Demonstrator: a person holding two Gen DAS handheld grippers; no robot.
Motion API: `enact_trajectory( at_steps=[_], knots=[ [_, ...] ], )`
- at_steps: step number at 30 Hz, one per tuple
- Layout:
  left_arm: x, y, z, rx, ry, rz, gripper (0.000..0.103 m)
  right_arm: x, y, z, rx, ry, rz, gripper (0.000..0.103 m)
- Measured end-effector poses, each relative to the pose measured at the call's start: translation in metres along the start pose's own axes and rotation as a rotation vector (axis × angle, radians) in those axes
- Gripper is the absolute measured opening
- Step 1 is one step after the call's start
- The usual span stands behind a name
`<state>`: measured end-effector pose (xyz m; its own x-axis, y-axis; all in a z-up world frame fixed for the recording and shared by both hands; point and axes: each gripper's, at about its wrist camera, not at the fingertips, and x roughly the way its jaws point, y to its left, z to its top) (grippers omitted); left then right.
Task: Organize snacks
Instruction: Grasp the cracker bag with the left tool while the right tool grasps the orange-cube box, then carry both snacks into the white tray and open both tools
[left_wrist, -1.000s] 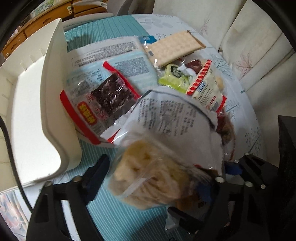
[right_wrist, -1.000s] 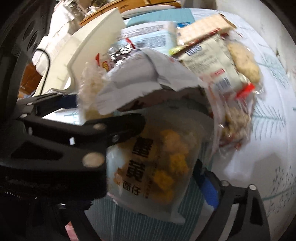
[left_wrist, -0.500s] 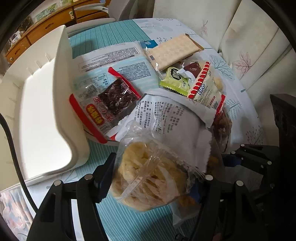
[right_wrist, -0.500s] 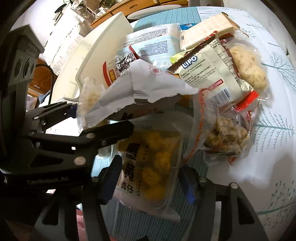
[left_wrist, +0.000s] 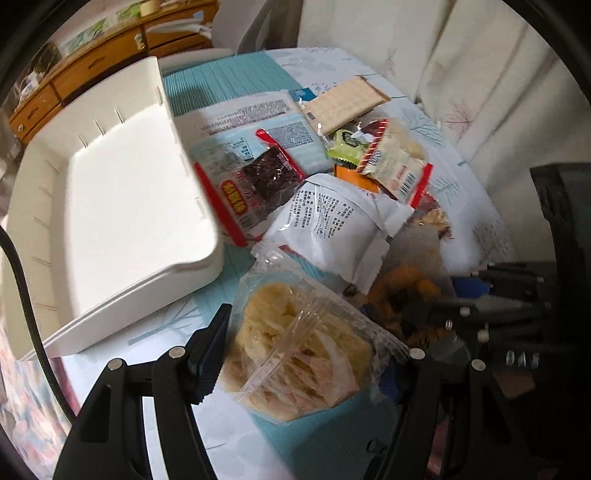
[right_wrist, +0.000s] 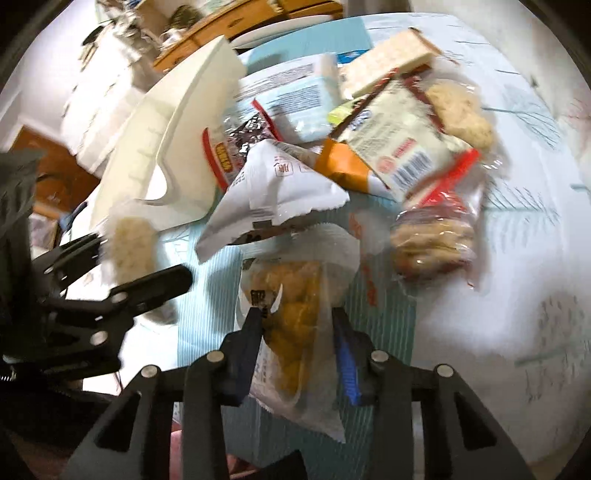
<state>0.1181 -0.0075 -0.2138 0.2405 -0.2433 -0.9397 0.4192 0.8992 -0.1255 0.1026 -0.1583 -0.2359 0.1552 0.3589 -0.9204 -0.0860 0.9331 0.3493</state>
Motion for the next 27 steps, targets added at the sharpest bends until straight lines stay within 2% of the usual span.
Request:
enact_trajectory(
  at_steps=[8, 12, 18, 27],
  knots=[
    [-0.056, 0.032, -0.023, 0.013, -0.045, -0.032, 0.066, -0.028, 0.038, -0.014, 0.035, -0.099, -0.028, 0.037],
    [-0.077, 0.048, -0.029, 0.028, -0.054, -0.051, 0.066, -0.041, 0.058, -0.017, 0.037, -0.154, -0.015, 0.036],
    [-0.11, 0.074, -0.028, 0.027, -0.083, -0.068, 0.066, -0.052, 0.108, 0.0, 0.002, -0.24, 0.022, 0.036],
    [-0.149, 0.124, -0.004, -0.048, -0.191, -0.045, 0.066, -0.068, 0.155, 0.039, -0.053, -0.4, 0.071, 0.036]
  ],
)
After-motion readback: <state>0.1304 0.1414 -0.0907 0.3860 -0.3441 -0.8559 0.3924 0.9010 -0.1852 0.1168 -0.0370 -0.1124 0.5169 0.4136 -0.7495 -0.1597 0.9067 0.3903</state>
